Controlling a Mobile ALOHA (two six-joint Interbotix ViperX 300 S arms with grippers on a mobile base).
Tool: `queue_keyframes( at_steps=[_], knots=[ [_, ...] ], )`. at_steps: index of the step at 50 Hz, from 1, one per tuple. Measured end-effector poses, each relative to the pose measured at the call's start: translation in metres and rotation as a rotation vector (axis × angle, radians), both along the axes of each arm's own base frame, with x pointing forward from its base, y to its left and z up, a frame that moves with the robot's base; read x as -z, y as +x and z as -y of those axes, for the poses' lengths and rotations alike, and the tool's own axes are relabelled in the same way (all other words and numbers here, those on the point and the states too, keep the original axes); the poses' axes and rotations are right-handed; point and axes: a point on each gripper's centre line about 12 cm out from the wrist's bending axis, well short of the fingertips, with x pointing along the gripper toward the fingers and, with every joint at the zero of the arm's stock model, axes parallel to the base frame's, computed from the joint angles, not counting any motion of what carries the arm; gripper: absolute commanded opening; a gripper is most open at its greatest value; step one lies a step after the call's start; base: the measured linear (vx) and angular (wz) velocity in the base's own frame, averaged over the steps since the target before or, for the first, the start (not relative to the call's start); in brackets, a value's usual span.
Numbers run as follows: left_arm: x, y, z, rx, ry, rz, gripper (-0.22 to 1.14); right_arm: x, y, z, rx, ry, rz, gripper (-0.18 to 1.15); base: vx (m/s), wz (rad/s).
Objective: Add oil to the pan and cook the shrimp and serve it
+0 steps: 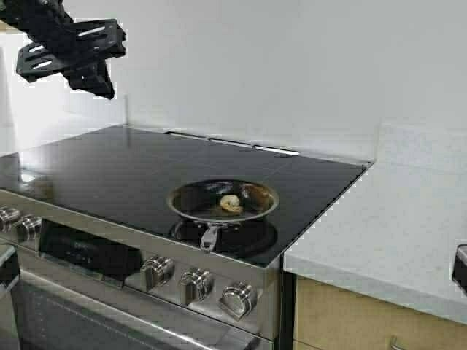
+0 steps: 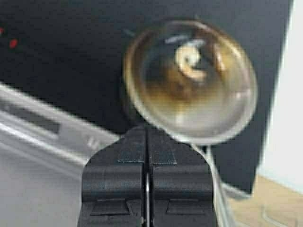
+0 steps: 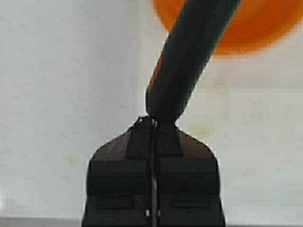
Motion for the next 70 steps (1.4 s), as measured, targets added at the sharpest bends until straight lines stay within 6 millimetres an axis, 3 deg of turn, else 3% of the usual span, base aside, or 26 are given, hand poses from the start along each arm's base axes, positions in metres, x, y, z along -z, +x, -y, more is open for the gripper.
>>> queue_keyframes(
  at_steps=[11,27,44,57,70],
  knots=[
    [0.000,0.000,0.000,0.001,0.001,0.000,0.05,0.028,-0.010,0.006,-0.012,0.017,-0.087,0.07,0.00,0.00],
    [0.000,0.000,0.000,0.000,0.000,0.000,0.05,0.065,-0.037,0.039,0.123,0.114,-0.183,0.07,0.00,0.00],
    [0.002,0.000,0.000,0.000,0.003,-0.005,0.05,0.111,-0.032,0.059,0.162,0.195,-0.258,0.07,0.00,0.00],
    [0.012,0.001,0.000,0.000,0.010,-0.035,0.05,0.132,-0.030,0.083,0.251,0.227,-0.261,0.07,0.00,0.00],
    [0.016,0.000,0.000,0.000,0.013,-0.048,0.05,0.152,-0.019,0.090,0.239,0.259,-0.286,0.09,0.00,0.00]
  ],
)
